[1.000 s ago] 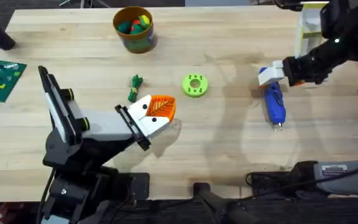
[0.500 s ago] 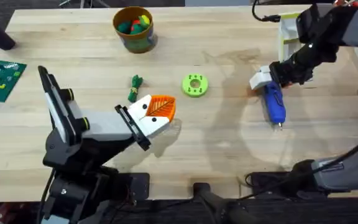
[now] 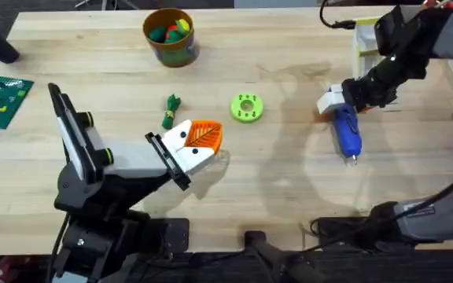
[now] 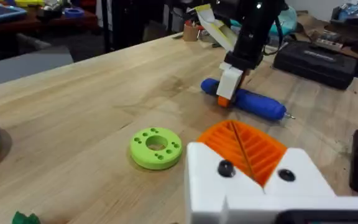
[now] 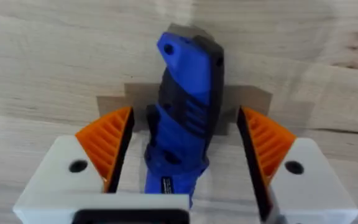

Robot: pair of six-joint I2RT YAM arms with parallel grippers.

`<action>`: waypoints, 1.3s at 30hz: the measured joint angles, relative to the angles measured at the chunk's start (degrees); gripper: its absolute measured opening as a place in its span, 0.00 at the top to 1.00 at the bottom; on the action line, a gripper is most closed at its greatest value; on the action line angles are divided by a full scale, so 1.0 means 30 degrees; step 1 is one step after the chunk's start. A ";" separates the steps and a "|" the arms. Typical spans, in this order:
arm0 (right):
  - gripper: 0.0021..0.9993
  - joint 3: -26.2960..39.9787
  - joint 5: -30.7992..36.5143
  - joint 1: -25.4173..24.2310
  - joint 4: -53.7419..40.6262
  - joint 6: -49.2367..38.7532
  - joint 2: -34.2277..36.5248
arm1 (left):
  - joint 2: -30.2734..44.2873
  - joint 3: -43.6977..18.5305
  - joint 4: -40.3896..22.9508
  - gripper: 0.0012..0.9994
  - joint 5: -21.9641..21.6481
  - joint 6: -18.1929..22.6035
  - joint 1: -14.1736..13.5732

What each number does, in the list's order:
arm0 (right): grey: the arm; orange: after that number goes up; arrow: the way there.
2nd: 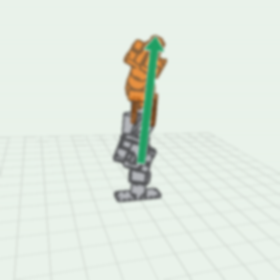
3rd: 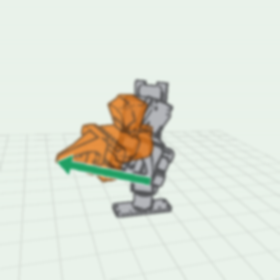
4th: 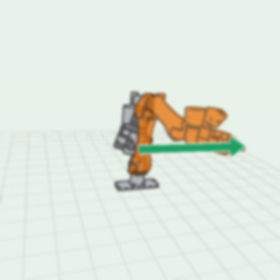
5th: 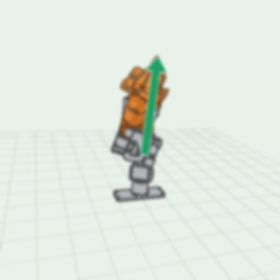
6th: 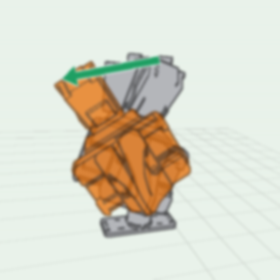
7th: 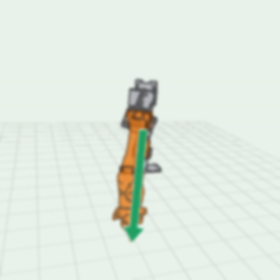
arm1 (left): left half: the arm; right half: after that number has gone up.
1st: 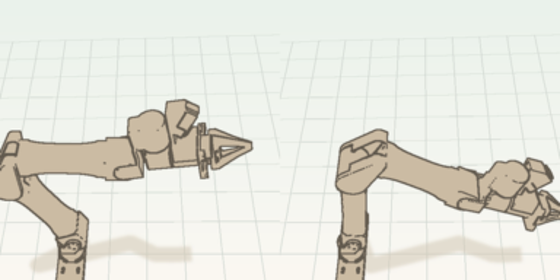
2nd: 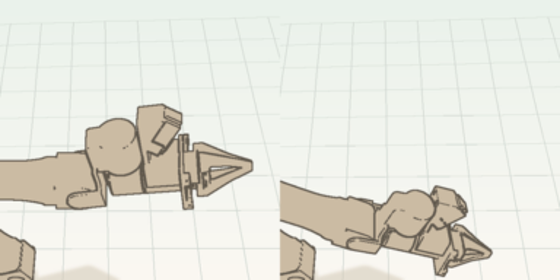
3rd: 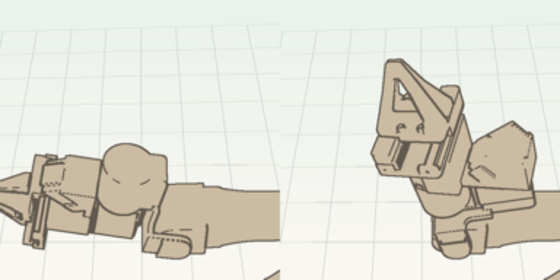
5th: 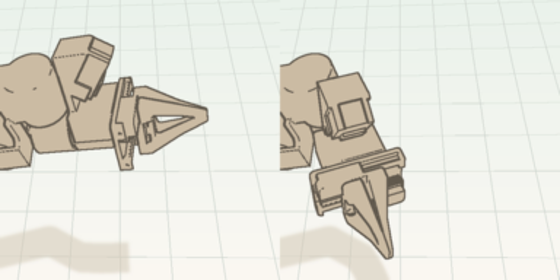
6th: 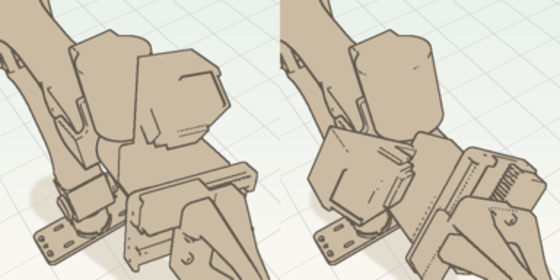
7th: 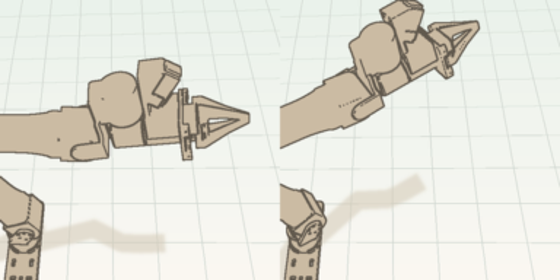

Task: Pick up the gripper from the table and insert it into the empty holder that is missing its gripper. Then pick up a screw, insert it into the mounting hole, and use the screwdriver to tighten it. Finally, clean up the table by picking up the vegetable and placing it into the bucket.

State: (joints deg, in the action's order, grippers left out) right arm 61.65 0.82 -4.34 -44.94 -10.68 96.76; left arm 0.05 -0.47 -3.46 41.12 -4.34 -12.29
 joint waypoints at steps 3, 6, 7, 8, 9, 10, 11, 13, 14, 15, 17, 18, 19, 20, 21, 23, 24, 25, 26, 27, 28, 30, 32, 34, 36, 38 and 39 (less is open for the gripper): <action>0.05 0.0000 0.0008 0.0000 0.0020 0.0000 0.0176 | 0.0002 0.0000 0.0005 0.99 0.0000 0.0000 0.0000; 0.06 0.0019 0.0145 0.0022 0.0070 0.0005 0.0323 | 0.0002 0.0000 0.0000 0.99 0.0000 0.0000 0.0000; 0.07 0.0022 0.0157 0.0022 0.0100 0.0012 0.0323 | 0.0002 0.0000 0.0002 0.99 0.0000 0.0000 0.0000; 0.08 0.0022 0.0160 0.0022 0.0131 0.0015 0.0323 | -0.0002 0.0000 0.0005 0.99 0.0000 0.0000 0.0000; 0.08 0.0022 0.0160 0.0017 0.0166 0.0024 0.0323 | 0.0000 0.0000 0.0005 0.99 0.0000 0.0000 0.0000; 0.09 0.0022 0.0165 0.0019 0.0199 0.0048 0.0323 | -0.0002 0.0000 0.0005 0.99 0.0000 0.0000 0.0000; 0.10 0.0022 0.0182 0.0022 0.0223 0.0063 0.0323 | 0.0000 0.0000 0.0005 0.99 0.0000 0.0000 0.0000; 0.12 0.0022 0.0219 0.0022 0.0284 0.0070 0.0323 | -0.0005 0.0000 0.0005 0.99 0.0000 0.0000 0.0000; 0.13 0.0022 0.0226 0.0017 0.0326 0.0073 0.0323 | -0.0005 0.0000 0.0005 0.99 0.0000 0.0000 0.0000; 0.15 0.0022 0.0243 0.0015 0.0357 0.0077 0.0323 | 0.0000 0.0000 0.0005 0.99 0.0000 0.0000 0.0000; 0.21 0.0022 0.0311 0.0015 0.0384 0.0134 0.0323 | 0.0002 0.0000 0.0005 0.99 0.0000 0.0000 0.0000; 0.24 0.0022 0.0318 0.0015 0.0397 0.0158 0.0323 | 0.0002 0.0000 0.0005 0.99 0.0000 0.0000 0.0000; 0.30 0.0022 0.0312 0.0015 0.0423 0.0196 0.0323 | 0.0002 0.0000 0.0005 0.99 0.0000 0.0000 0.0000; 0.36 0.0022 0.0298 0.0015 0.0447 0.0210 0.0323 | 0.0002 0.0000 0.0005 0.99 0.0000 0.0000 0.0000; 0.41 0.0022 0.0305 0.0015 0.0470 0.0141 0.0323 | 0.0002 0.0000 0.0005 0.99 0.0000 0.0000 0.0000; 0.63 0.0022 0.0355 0.0015 0.0549 0.0111 0.0328 | 0.0000 0.0000 0.0005 0.99 0.0000 0.0000 0.0000; 0.76 0.0022 0.0380 0.0010 0.0588 0.0117 0.0357 | -0.0002 0.0000 0.0005 0.99 -0.0004 0.0000 0.0000; 0.89 0.0022 0.0407 0.0011 0.0636 0.0083 0.0420 | -0.0001 0.0000 0.0005 0.99 -0.0003 0.0000 0.0000; 0.95 0.0030 0.0435 0.0015 0.0701 0.0083 0.0479 | 0.0002 0.0000 0.0005 0.99 0.0000 0.0000 0.0000; 0.97 0.0036 0.0444 0.0015 0.0749 0.0114 0.0498 | 0.0002 0.0000 0.0005 0.99 -0.0004 0.0000 0.0000; 0.97 0.0041 0.0449 0.0015 0.0758 0.0124 0.0498 | 0.0002 0.0000 0.0005 0.99 -0.0003 0.0000 0.0000; 0.97 0.0044 0.0456 0.0015 0.0738 0.0117 0.0498 | -0.0002 0.0000 0.0005 0.99 0.0000 0.0000 0.0000; 0.97 0.0044 0.0455 0.0015 0.0733 0.0117 0.0498 | -0.0001 0.0000 0.0005 0.99 -0.0003 0.0000 0.0000; 0.97 0.0044 0.0459 0.0015 0.0733 0.0117 0.0498 | -0.0005 0.0000 0.0005 0.99 0.0000 0.0000 0.0000; 0.97 0.0044 0.0459 0.0015 0.0726 0.0117 0.0498 | -0.0001 0.0000 0.0005 0.99 0.0000 0.0000 0.0000; 0.97 0.0048 0.0455 0.0015 0.0718 0.0109 0.0490 | 0.0002 0.0000 0.0005 0.99 0.0000 0.0000 0.0000; 0.97 0.0055 0.0452 0.0015 0.0699 0.0109 0.0475 | 0.0002 0.0000 0.0005 0.99 0.0000 0.0000 0.0000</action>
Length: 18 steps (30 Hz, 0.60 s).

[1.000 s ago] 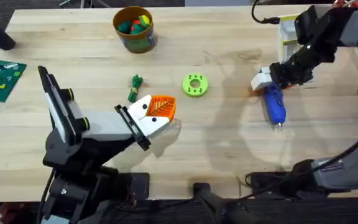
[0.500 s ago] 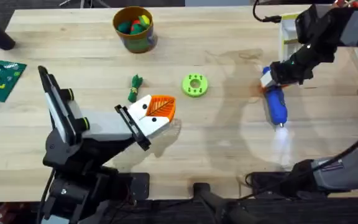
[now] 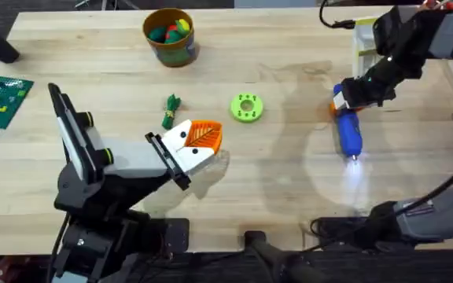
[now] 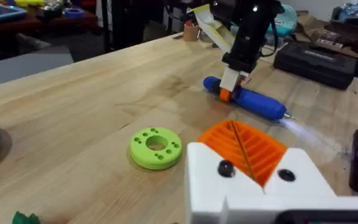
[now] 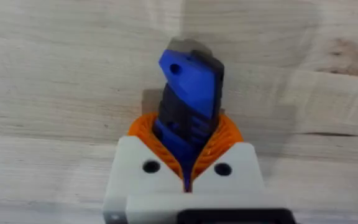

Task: Pick up the gripper from the table and insert it into the empty holder that is missing its gripper. Then pick up a screw, insert it into the mounting hole, and use the screwdriver to tighten it. Finally, clean up the table by picking up the vegetable and placing it into the bucket.

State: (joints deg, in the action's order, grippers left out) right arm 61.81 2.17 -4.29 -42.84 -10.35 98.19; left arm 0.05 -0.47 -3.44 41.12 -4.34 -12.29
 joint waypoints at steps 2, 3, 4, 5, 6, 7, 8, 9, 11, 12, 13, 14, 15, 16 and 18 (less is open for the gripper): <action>0.97 0.0026 -0.0019 0.0000 -0.0058 0.0004 -0.0047 | -0.0007 0.0000 0.0000 0.99 0.0000 0.0000 0.0000; 0.97 0.0059 -0.0063 0.0000 -0.0166 0.0007 -0.0084 | -0.0007 0.0000 0.0000 0.99 0.0000 0.0000 0.0000; 0.97 0.0099 -0.0107 0.0000 -0.0275 0.0007 -0.0128 | -0.0003 0.0000 0.0000 0.99 0.0000 0.0000 0.0000; 0.97 0.0159 -0.0151 0.0000 -0.0359 0.0007 -0.0203 | 0.0000 0.0000 0.0000 0.99 0.0000 0.0000 0.0000; 0.97 0.0284 -0.0183 0.0004 -0.0479 0.0007 -0.0334 | 0.0000 0.0000 0.0000 0.99 0.0000 0.0000 0.0000; 0.97 0.1061 -0.0252 0.0015 -0.0788 0.0007 -0.1129 | -0.0003 0.0000 0.0000 0.99 -0.0003 0.0000 0.0000; 0.97 0.1427 -0.0271 0.0034 -0.0819 0.0007 -0.1465 | 0.0000 0.0000 0.0000 0.99 0.0000 0.0000 0.0000; 0.97 0.1829 -0.0295 0.0055 -0.0818 0.0007 -0.1820 | 0.0000 0.0000 0.0000 0.99 0.0000 0.0000 0.0000; 0.97 0.2745 -0.0310 0.0175 -0.0803 0.0007 -0.2591 | 0.0000 0.0000 0.0000 0.99 0.0000 0.0000 0.0000; 0.97 0.3181 -0.0313 0.0273 -0.0789 0.0007 -0.2965 | 0.0000 0.0000 0.0000 0.99 0.0000 0.0000 0.0000; 0.97 0.3598 -0.0317 0.0388 -0.0796 0.0007 -0.3321 | 0.0000 0.0000 0.0000 0.99 0.0000 0.0000 0.0000; 0.97 0.4009 -0.0317 0.0517 -0.0825 0.0004 -0.3666 | 0.0000 0.0000 0.0000 0.99 0.0000 0.0000 0.0000; 0.97 0.4404 -0.0320 0.0653 -0.0840 0.0004 -0.4000 | 0.0000 0.0000 0.0000 0.99 -0.0004 0.0000 0.0000; 0.97 0.4794 -0.0328 0.0802 -0.0850 0.0007 -0.4332 | 0.0000 0.0000 0.0000 0.99 -0.0004 0.0000 0.0000; 0.97 0.5480 -0.0328 0.1067 -0.0877 0.0000 -0.4936 | 0.0000 0.0000 0.0000 0.99 -0.0004 0.0000 0.0000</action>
State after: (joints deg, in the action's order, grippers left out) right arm 78.25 1.19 -1.09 -45.47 -10.35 83.38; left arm 0.05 -0.47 -3.44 41.11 -4.34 -12.29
